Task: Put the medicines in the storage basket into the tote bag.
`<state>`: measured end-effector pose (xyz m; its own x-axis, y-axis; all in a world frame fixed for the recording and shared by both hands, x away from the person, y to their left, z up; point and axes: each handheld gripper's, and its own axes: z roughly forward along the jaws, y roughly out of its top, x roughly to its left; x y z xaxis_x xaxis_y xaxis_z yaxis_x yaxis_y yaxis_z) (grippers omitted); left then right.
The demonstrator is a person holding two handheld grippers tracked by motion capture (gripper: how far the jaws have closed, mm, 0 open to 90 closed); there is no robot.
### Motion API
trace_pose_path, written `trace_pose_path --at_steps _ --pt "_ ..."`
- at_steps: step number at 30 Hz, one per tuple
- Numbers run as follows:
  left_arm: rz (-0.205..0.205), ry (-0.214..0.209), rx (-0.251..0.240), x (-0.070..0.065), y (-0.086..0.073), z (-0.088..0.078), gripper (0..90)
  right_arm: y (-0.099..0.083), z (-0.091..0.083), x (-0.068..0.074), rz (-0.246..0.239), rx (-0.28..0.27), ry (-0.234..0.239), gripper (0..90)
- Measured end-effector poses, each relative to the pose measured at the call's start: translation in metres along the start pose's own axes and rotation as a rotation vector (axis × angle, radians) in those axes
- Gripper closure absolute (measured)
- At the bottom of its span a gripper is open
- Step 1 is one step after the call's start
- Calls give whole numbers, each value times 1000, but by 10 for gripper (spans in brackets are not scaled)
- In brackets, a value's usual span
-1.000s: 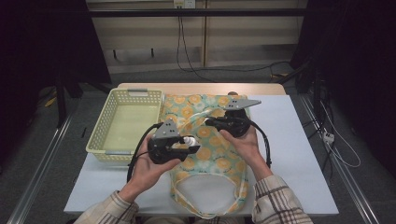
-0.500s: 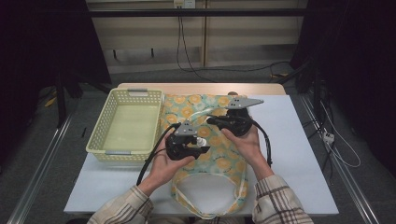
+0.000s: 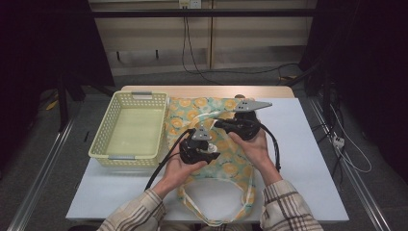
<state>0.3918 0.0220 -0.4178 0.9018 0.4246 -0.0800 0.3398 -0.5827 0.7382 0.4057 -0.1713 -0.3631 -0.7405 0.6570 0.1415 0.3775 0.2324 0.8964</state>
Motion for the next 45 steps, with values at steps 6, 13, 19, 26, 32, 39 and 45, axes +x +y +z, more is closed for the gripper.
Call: trace_pose_path --at_steps 6,13,19,26,32,39,45 --pt "-49 23 2 8 -2 11 598 -1 0 -1 2 7 -3 900" --pt "-83 56 15 19 -5 18 597 -2 3 -1 2 19 1 900" --pt "-80 59 40 22 -8 25 596 -3 4 -1 2 25 3 900" --pt "-74 71 32 23 -8 29 490 -4 4 -2 4 26 -1 900" --pt "-64 53 24 21 -8 24 331 -4 5 -3 4 29 0 900" --pt "-51 24 40 15 -6 8 172 -4 4 -3 6 26 -5 900" --pt "-20 -4 7 7 -3 -8 103 -4 4 -4 10 23 -5 900"
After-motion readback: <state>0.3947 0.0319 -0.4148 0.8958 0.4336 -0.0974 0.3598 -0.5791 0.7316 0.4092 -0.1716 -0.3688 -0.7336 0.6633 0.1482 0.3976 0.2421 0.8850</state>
